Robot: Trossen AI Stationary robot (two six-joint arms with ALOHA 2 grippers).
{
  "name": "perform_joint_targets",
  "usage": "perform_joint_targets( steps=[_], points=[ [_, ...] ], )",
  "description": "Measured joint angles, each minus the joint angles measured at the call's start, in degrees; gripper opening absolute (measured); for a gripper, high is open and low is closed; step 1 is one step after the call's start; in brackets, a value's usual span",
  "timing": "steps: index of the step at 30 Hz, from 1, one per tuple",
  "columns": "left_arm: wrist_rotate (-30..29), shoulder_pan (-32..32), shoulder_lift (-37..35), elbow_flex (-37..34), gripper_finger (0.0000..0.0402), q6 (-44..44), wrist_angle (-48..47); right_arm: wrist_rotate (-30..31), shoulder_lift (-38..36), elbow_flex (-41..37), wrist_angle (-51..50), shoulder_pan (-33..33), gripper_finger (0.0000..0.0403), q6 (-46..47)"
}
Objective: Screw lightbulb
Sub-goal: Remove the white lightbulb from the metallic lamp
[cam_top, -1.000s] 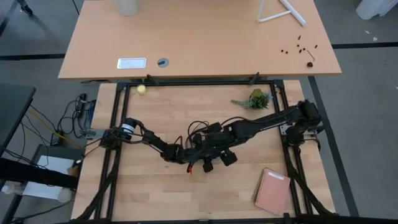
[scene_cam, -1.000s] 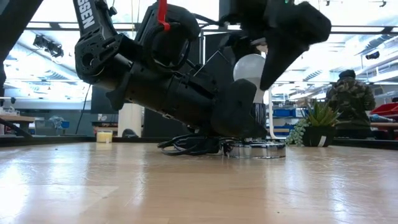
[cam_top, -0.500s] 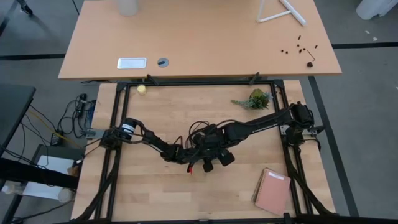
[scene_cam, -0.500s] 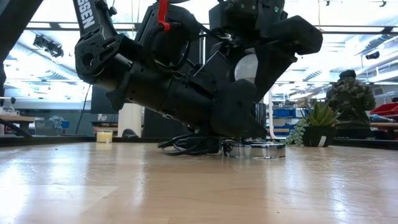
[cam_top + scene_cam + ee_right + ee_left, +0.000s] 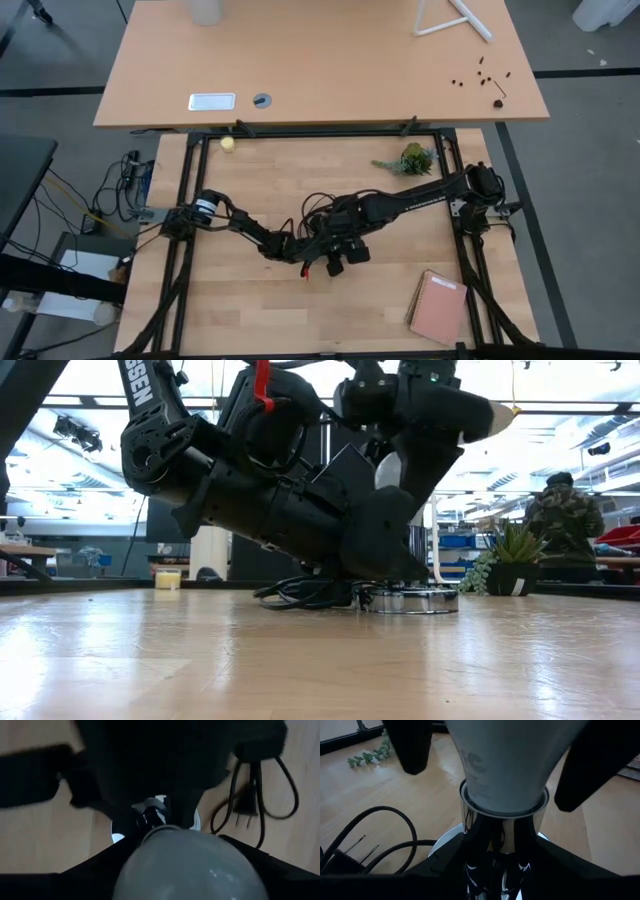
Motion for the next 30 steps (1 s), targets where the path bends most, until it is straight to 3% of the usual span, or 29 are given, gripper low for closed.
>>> perform_joint_targets(
  steps=[11, 19, 30],
  points=[
    [-0.57, 0.00, 0.00, -0.02, 0.0198, -1.31, -0.01, 0.33, 0.07, -0.04, 1.48, -0.69, 0.0262, 20.12],
    [-0.98, -0.02, 0.00, -0.11, 0.0198, -1.73, 0.00, 1.48, 0.13, -0.20, 2.14, -0.71, 0.0279, 33.10],
    [-1.05, -0.28, 0.00, -0.13, 0.0198, -1.55, -0.06, 1.21, 0.13, 0.44, 2.21, -0.66, 0.0297, 28.16]
  ],
)
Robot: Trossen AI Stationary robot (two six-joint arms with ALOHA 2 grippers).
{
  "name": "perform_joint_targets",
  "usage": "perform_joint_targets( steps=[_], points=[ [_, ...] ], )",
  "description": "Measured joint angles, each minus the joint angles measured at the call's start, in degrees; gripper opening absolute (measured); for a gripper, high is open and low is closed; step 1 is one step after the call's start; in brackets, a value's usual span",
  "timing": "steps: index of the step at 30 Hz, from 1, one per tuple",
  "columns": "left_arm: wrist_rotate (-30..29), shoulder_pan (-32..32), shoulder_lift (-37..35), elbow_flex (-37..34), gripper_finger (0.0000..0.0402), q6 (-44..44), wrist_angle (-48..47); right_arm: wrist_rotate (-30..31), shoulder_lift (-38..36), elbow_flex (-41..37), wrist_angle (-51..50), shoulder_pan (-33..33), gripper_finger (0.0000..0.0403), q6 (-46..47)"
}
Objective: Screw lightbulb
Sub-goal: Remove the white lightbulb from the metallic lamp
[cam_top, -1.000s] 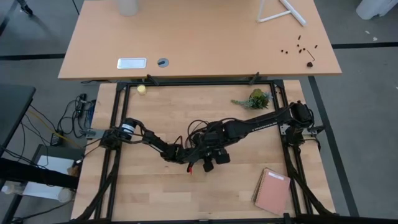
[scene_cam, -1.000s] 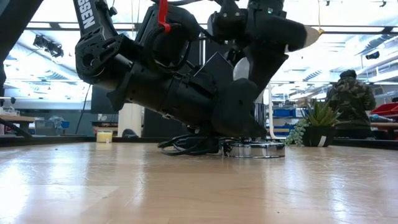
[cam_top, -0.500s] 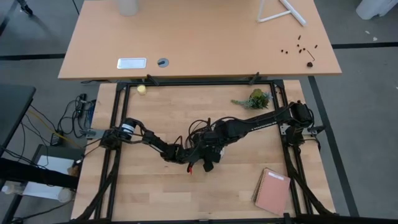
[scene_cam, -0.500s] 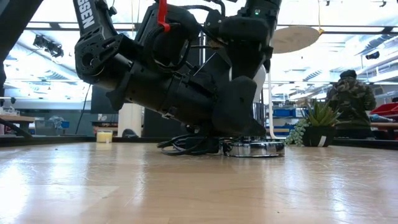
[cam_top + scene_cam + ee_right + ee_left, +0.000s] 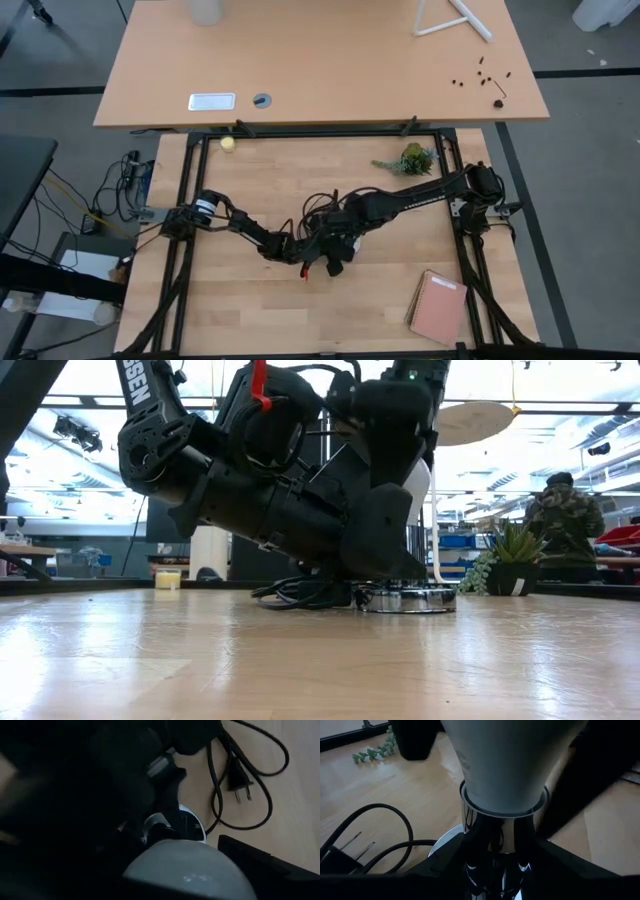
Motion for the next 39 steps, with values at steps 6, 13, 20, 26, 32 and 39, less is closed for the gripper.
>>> perform_joint_targets(
  steps=[6, 13, 20, 26, 32, 39],
  points=[
    [0.36, -0.02, -0.08, 0.02, 0.0198, -0.14, 0.27, -2.36, 0.03, 2.72, -1.11, 0.18, 0.0336, -5.68],
    [0.67, -0.04, -0.07, 0.04, 0.0198, 0.28, -0.26, -3.87, -1.66, 4.58, 0.81, 1.27, 0.0376, -11.22],
    [0.61, -0.04, -0.07, 0.05, 0.0198, 0.22, -0.55, -1.08, -6.11, 4.46, -2.38, 1.34, 0.0386, -13.32],
    [0.44, -0.09, -0.07, 0.07, 0.0198, 0.09, -0.72, 1.99, -12.26, 0.61, -4.31, 2.63, 0.0383, -12.32],
    [0.42, -0.09, -0.07, 0.07, 0.0198, 0.09, -0.76, 4.93, -20.21, -11.79, 1.85, 4.68, 0.0383, -9.51],
    [1.14, -0.09, -0.07, 0.07, 0.0198, -0.05, -0.83, 7.46, -28.80, -29.43, 17.94, 6.51, 0.0382, -6.51]
  ],
)
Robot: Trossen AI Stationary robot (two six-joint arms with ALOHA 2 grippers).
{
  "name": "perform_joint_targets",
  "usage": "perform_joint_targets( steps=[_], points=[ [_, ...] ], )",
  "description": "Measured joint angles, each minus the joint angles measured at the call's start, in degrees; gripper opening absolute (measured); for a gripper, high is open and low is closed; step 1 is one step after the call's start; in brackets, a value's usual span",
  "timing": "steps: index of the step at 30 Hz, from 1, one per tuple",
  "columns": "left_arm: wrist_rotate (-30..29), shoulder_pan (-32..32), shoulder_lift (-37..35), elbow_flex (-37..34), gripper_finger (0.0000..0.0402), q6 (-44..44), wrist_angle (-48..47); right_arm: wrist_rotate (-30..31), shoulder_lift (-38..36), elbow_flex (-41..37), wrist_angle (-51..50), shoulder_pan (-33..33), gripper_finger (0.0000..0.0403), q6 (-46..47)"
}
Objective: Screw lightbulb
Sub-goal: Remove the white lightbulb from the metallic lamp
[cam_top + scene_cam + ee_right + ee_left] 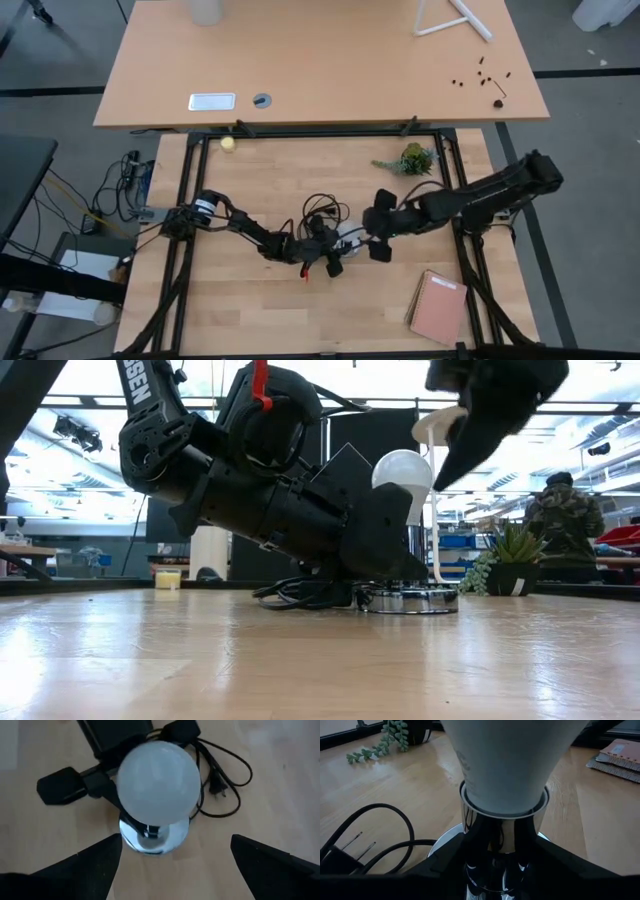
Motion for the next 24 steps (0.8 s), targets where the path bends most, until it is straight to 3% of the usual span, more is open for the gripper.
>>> perform_joint_targets(
  steps=[12, 24],
  points=[
    [-1.41, -0.05, 0.04, -0.05, 0.0255, 1.71, 0.52, -0.85, -2.22, -22.21, 30.41, 2.25, 0.0378, -2.59],
    [-2.41, -0.39, -2.31, -0.07, 0.0278, 3.67, 0.36, -1.42, -2.24, -26.11, 36.53, 4.46, 0.0375, -4.16]
  ],
)
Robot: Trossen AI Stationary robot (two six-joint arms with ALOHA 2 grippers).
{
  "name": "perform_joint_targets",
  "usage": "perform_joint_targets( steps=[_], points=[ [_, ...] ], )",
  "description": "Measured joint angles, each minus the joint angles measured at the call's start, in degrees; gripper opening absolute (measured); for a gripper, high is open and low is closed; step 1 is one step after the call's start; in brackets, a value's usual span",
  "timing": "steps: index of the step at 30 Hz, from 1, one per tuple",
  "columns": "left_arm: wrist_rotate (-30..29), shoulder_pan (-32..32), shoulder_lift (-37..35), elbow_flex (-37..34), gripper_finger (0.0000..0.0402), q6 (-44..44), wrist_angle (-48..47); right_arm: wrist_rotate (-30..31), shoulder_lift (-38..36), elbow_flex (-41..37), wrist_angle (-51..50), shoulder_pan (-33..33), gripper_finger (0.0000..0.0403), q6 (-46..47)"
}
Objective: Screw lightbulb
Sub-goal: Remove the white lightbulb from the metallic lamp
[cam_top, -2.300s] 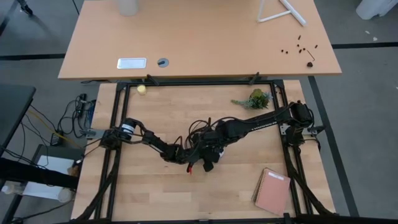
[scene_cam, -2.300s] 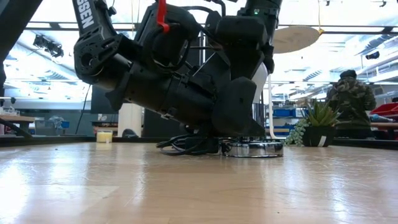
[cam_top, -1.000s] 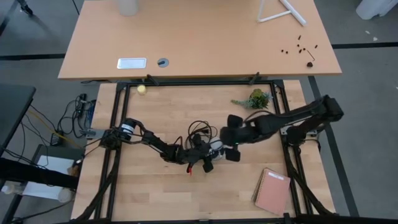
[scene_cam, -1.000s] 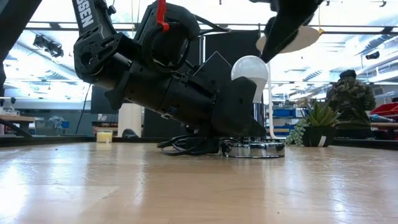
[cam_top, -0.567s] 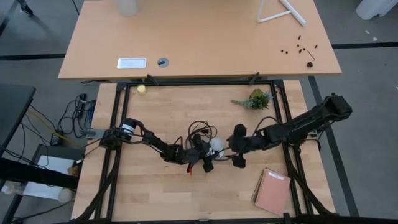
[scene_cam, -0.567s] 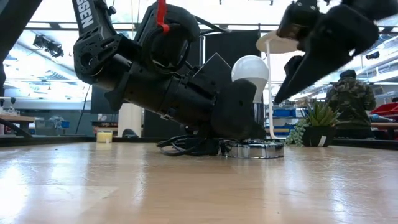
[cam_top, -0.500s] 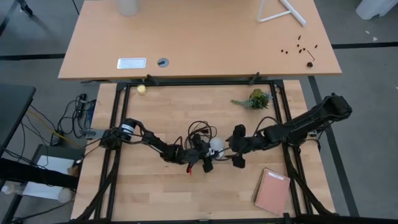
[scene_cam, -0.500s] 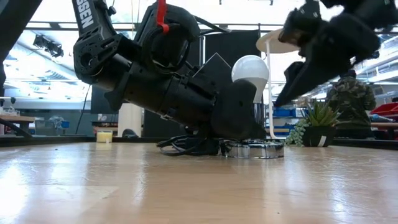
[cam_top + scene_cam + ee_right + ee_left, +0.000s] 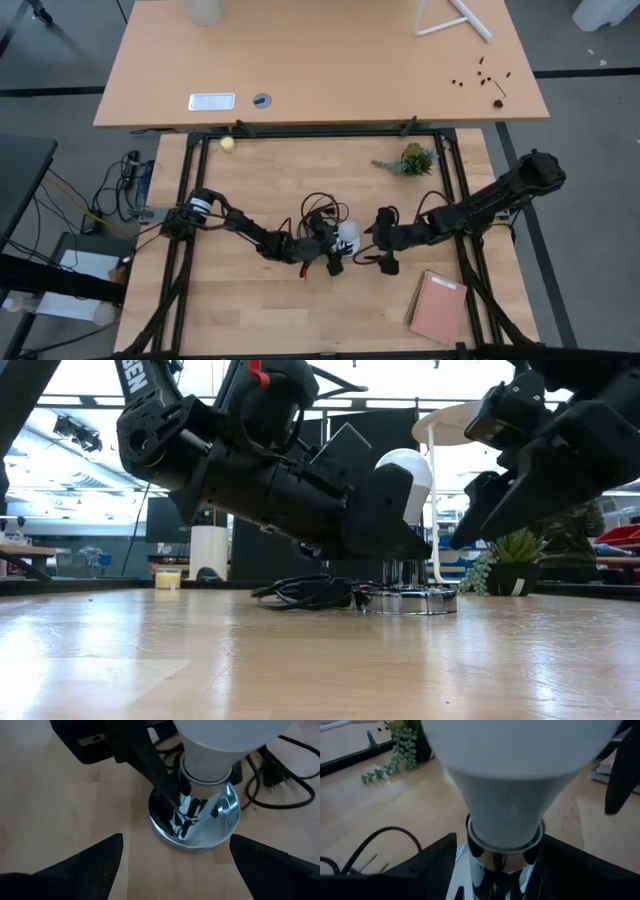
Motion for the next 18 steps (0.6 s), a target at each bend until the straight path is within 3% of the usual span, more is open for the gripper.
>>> perform_joint_targets(
  steps=[4, 11, 18],
  points=[
    [0.11, -0.20, -1.40, 0.00, 0.0280, 1.17, -2.90, 0.13, 0.00, -2.68, 5.50, 0.00, 0.0375, -0.10],
    [-0.15, -1.24, -8.93, 0.00, 0.0280, 0.69, -17.67, 0.70, 0.02, -10.14, 23.54, 0.00, 0.0374, -3.20],
    [0.02, -1.95, -15.48, 0.02, 0.0280, -1.14, -29.54, 0.84, 0.09, -13.99, 28.04, -0.76, 0.0373, -4.94]
  ],
)
